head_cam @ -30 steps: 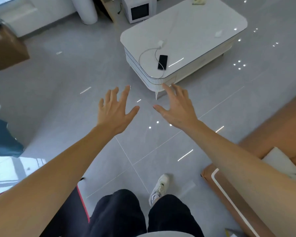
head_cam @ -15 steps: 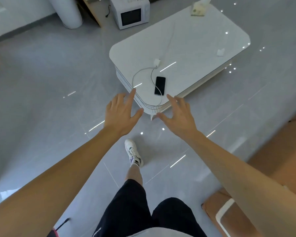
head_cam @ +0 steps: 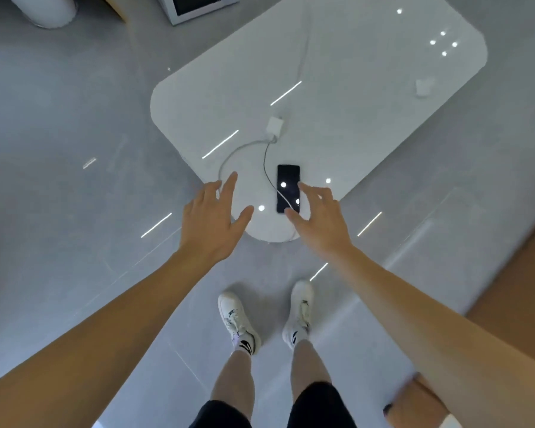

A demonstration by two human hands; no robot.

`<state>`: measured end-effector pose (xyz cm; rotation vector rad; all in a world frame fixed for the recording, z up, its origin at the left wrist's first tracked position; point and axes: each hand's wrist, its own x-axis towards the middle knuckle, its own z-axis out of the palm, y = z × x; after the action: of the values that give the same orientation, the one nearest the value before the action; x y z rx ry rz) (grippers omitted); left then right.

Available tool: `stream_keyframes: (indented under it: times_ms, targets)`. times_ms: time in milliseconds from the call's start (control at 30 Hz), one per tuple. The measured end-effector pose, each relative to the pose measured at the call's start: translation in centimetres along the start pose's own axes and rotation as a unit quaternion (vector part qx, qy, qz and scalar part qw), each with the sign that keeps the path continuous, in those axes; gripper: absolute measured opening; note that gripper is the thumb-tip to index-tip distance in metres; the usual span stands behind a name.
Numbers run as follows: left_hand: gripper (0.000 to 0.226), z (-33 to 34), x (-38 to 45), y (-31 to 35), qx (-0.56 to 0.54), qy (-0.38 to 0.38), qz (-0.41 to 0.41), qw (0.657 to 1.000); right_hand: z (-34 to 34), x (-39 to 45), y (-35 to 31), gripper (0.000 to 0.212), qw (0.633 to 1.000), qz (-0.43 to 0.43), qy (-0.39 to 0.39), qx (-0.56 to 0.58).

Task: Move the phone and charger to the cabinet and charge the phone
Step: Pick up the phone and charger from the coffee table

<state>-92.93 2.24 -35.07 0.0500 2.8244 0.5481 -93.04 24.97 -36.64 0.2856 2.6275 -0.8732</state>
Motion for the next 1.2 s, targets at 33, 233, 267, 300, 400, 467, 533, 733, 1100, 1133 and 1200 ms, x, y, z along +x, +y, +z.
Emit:
stream_keyframes:
  times_ms: [33,233,267,300,400,467,533,733,1100,1133,1200]
  targets:
    - [0.073,1.5,1.5,-0.4,0.000,-0.006,-0.003,1.000,1.0,2.2,0.5,0.065,1.000,0.013,0.003,0.007]
    - [0.075,10.5,10.3,-2.5,0.033,-0.036,-0.017,0.999,6.9,13.8,4.2,0.062,0.998,0.058,0.014,0.032]
    - [0.075,11.6,11.7,-2.8,0.038,-0.038,-0.018,0.998,7.7,15.2,4.8,0.061,0.998,0.058,0.019,0.022]
    - [0.075,12.4,12.8,-3.0,0.044,-0.039,-0.020,0.998,8.3,16.2,5.1,0.061,0.998,0.051,0.024,0.006]
    - [0.076,14.9,17.3,-3.6,0.053,-0.039,-0.038,0.997,10.5,19.5,5.8,0.062,0.997,0.040,0.032,-0.053]
    - [0.077,15.9,19.8,-3.7,0.067,-0.029,-0.044,0.996,11.7,21.0,5.9,0.066,0.993,0.046,0.036,-0.098]
    - [0.078,16.8,22.4,-3.5,0.086,-0.013,-0.050,0.995,12.9,22.5,5.7,0.068,0.988,0.057,0.044,-0.137]
    - [0.080,18.4,27.2,-1.2,0.127,-0.044,-0.037,0.990,14.4,24.0,6.0,0.049,0.979,0.032,0.077,-0.186]
    - [0.028,19.5,29.8,-1.3,0.193,-0.003,-0.028,0.981,13.4,25.7,7.6,0.036,0.978,-0.045,0.060,-0.196]
    - [0.025,19.6,30.0,-1.3,0.188,-0.009,-0.034,0.981,13.2,25.9,7.8,0.034,0.977,-0.050,0.054,-0.199]
    - [0.022,19.9,30.1,-1.3,0.181,-0.017,-0.038,0.983,13.1,26.3,8.0,0.033,0.977,-0.053,0.043,-0.203]
